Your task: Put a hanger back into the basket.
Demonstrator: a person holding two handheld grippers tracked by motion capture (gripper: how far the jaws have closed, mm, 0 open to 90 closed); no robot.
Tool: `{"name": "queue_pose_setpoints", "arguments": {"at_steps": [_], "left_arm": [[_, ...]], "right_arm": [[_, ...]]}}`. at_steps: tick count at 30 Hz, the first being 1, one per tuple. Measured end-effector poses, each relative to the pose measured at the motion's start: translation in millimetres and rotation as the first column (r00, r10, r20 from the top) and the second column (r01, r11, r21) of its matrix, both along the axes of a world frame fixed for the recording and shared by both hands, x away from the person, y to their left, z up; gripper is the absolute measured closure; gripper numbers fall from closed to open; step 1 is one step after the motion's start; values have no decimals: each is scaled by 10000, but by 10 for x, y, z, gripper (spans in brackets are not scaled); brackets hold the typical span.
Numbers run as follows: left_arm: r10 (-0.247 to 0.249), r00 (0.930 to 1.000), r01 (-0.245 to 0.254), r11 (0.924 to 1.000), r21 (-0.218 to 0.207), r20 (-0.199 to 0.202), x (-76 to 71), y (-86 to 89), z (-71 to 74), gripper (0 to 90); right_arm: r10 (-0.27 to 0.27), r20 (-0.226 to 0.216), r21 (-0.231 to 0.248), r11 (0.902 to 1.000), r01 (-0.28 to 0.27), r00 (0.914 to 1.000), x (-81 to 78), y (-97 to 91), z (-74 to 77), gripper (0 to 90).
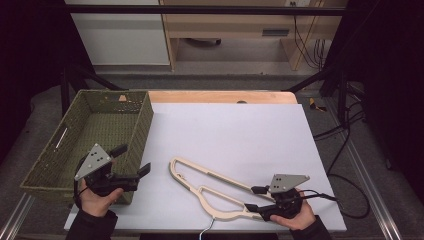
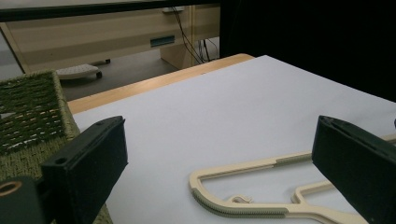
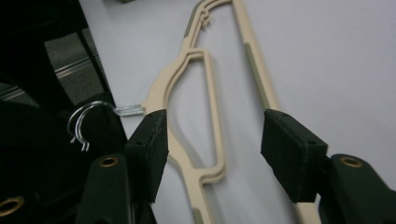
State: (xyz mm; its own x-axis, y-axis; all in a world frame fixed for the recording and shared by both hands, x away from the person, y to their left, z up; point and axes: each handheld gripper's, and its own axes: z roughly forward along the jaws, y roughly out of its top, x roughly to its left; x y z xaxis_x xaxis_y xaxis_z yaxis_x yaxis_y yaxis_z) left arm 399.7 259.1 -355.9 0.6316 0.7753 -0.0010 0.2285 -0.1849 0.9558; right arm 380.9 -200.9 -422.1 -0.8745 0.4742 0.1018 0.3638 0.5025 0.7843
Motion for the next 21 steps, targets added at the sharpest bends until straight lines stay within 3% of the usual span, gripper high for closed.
{"name": "queue_pose_setpoints", "arguments": {"at_steps": [4,13,18,21], "left_arm": [[-103,9999,103,9999,67,-52,-7,-51,-13,34],[-262,9995,266,9994,211,-185,13,-122,-59,35],[-279,9993,286,9992,286,-235,24,-144,-77,35],[-307,9993,314,9991,297,-222,20,-155,-77,35]], "right_arm": [[236,-171,-349,9991,-242,9996,-28,-3,-77,470],[793,-506,-105,9967,-799,9956,-11,135,-209,544],[1182,-483,116,9930,-1178,9918,-5,239,-203,528],[1457,-241,-170,9891,-1461,9890,-13,358,-188,504]]}}
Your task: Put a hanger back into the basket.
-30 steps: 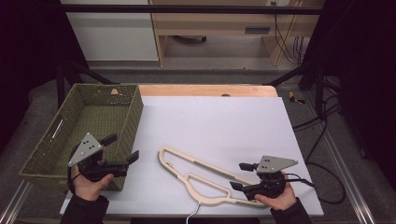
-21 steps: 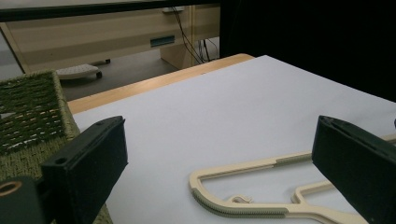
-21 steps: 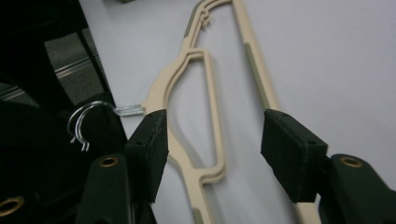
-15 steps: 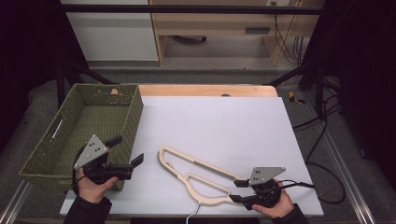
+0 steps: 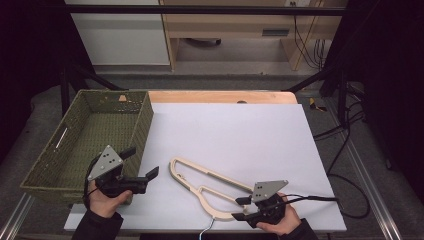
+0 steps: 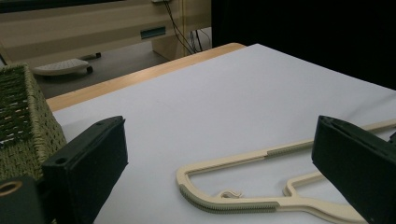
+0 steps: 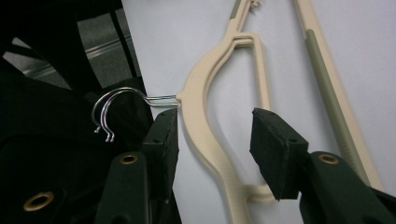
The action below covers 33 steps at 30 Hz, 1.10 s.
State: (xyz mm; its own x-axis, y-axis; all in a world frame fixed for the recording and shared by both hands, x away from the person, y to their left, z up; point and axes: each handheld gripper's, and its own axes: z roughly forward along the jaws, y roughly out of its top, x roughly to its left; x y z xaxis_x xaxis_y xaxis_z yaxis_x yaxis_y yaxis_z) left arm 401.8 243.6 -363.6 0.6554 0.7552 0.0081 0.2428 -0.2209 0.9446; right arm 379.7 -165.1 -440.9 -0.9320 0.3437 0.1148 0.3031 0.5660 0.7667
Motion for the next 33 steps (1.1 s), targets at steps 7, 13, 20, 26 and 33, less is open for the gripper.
{"name": "queue_pose_setpoints", "arguments": {"at_steps": [7,13,20,26,33], "left_arm": [[-131,9999,131,9999,88,-16,-1,-43,-15,35],[-229,9997,229,9996,134,-58,0,-71,-29,35],[-316,9993,320,9992,251,-189,22,-109,-68,35],[-390,9990,398,9986,358,-225,21,-139,-83,34],[-546,9980,563,9971,509,-329,29,-199,-125,35]], "right_arm": [[530,-187,-352,9979,-537,9984,12,227,-97,496],[917,-241,-781,9926,-933,9955,59,385,-180,530],[789,-468,-962,9919,-831,9958,144,447,-246,548],[889,-545,-1206,9882,-949,9946,170,477,-296,572],[1212,-597,-1353,9825,-1284,9908,182,487,-330,673]]}}
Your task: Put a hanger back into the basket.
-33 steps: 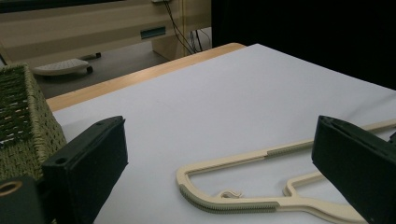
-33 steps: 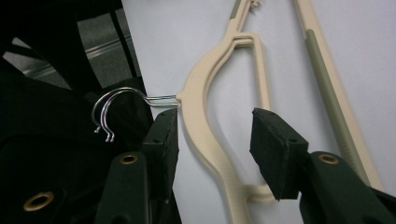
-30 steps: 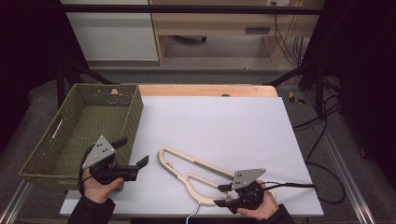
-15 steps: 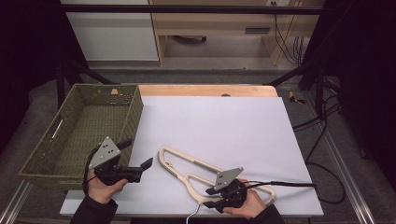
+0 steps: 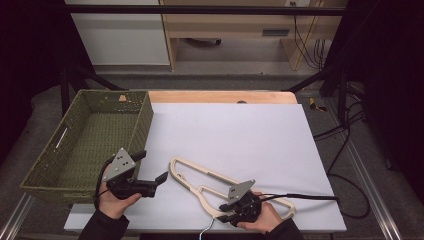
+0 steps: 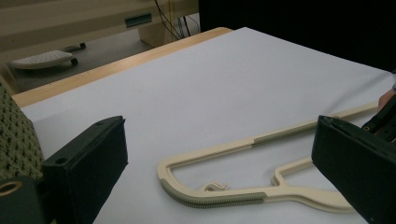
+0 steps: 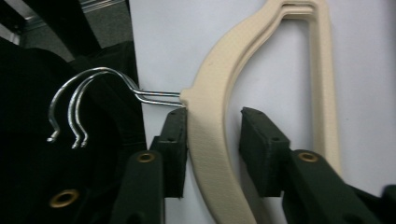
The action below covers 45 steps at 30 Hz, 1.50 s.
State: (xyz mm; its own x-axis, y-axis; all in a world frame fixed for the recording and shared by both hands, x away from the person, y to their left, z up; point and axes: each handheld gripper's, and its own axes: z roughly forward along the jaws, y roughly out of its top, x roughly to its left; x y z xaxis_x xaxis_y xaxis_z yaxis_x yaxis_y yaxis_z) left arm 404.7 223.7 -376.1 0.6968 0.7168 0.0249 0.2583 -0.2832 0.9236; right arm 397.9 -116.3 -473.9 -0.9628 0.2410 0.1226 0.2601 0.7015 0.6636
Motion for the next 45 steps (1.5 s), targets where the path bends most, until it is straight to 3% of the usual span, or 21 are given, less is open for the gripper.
{"name": "queue_pose_setpoints", "arguments": {"at_steps": [2,14,18,20,23,24,25,26,27,29,31,37,38,40,41,42,43,45], "left_arm": [[-92,10000,92,9999,82,-15,1,-23,-10,35],[-850,9961,862,9947,562,-238,-12,-192,-100,39],[-1416,9894,1441,9849,957,-330,-26,-299,-159,41],[-1865,9814,1909,9732,1281,-454,-36,-382,-206,42],[-2500,9660,2576,9525,1627,-656,-57,-492,-255,42],[-2798,9572,2888,9405,1789,-743,-64,-532,-268,43],[-3056,9490,3151,9279,1994,-777,-72,-578,-286,45],[-3372,9376,3476,9058,2423,-842,-79,-634,-309,47],[-3472,9342,3562,8960,2653,-816,-88,-669,-323,47],[-3915,9162,3978,8622,3137,-857,-114,-761,-355,58],[-4259,9001,4311,8398,3302,-919,-125,-802,-366,62],[-4759,8739,4732,7861,3976,-990,-113,-912,-417,133],[-4799,8725,4721,7801,4106,-914,-113,-932,-424,152],[-4996,8629,4774,7566,4469,-760,-105,-1006,-443,178],[-5061,8603,4747,7515,4581,-612,-105,-1047,-460,197],[-5185,8536,4761,7368,4801,-507,-103,-1083,-475,216],[-5298,8473,4770,7277,4929,-378,-107,-1120,-500,239],[-5546,8319,4792,7017,5273,-179,-124,-1176,-552,277]], "right_arm": [[99,-191,24,9999,-98,9998,5,-1,-1,703],[291,-263,499,9984,-278,9992,32,-51,98,715],[370,-466,721,9968,-335,9982,51,-67,137,716],[451,-637,792,9961,-400,9969,69,-76,161,717],[504,-794,909,9949,-431,9956,93,-94,198,718],[586,-842,974,9940,-503,9947,104,-97,204,718],[613,-926,1044,9932,-515,9938,110,-102,217,719],[626,-940,1127,9923,-519,9936,120,-105,227,719],[666,-1012,1217,9911,-541,9926,130,-111,243,720],[747,-1015,1324,9893,-610,9920,141,-122,264,721],[733,-1083,1353,9891,-584,9914,143,-135,284,721],[792,-1166,1561,9859,-604,9900,173,-158,325,723],[831,-1171,1615,9848,-636,9896,178,-160,328,723],[865,-1171,1680,9836,-661,9893,179,-167,333,723],[868,-1147,1687,9834,-667,9896,179,-173,339,724],[860,-1137,1674,9837,-662,9898,178,-178,344,724],[837,-1196,1670,9839,-631,9893,173,-184,351,724],[838,-1201,1695,9835,-627,9892,169,-196,360,724]]}}
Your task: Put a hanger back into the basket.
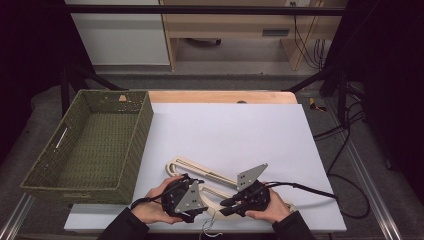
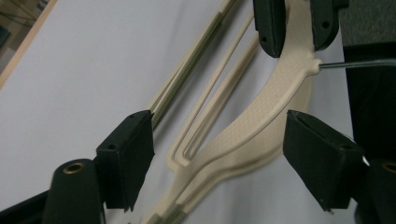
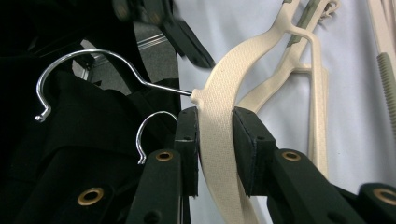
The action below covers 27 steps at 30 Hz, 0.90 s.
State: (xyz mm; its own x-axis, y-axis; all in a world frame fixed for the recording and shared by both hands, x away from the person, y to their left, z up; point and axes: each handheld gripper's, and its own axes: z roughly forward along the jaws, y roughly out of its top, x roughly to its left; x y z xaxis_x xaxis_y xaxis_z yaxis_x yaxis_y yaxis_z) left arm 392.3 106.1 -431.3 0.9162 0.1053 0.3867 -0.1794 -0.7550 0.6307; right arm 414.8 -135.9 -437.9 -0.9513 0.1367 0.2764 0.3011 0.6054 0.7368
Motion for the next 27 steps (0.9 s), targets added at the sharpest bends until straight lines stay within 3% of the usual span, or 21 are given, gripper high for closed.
{"name": "queue_pose_setpoints", "arguments": {"at_steps": [5,9,12,14,17,19,20,27], "left_arm": [[-448,9970,433,9988,248,628,-51,-72,-81,427],[-658,9933,642,9977,197,955,-71,-77,-85,550],[-912,9889,851,9948,555,1176,-63,-70,-80,637],[-982,9872,933,9946,444,1256,-78,-75,-88,683],[-1049,9861,1050,9945,54,1287,-89,-71,-99,707],[-1257,9798,1213,9919,375,1554,-76,-51,-59,725],[-1156,9831,1189,9928,-146,1420,-89,-63,-86,730],[-1385,9791,1410,9900,-65,1491,-54,-66,-63,752]], "right_arm": [[21,5,34,10000,-21,10000,-5,-9,9,725],[6,-55,76,10000,-6,10000,-7,-14,17,724],[71,-93,158,9999,-69,9999,-7,-20,23,725],[42,-27,164,9999,-42,10000,-6,-26,31,725],[43,96,237,9997,-45,9999,-11,-42,50,726],[6,221,333,9994,-13,9998,-21,-58,74,727],[6,251,345,9994,-15,9997,-22,-63,82,727],[-247,670,246,9994,231,9974,-40,-99,117,671]]}}
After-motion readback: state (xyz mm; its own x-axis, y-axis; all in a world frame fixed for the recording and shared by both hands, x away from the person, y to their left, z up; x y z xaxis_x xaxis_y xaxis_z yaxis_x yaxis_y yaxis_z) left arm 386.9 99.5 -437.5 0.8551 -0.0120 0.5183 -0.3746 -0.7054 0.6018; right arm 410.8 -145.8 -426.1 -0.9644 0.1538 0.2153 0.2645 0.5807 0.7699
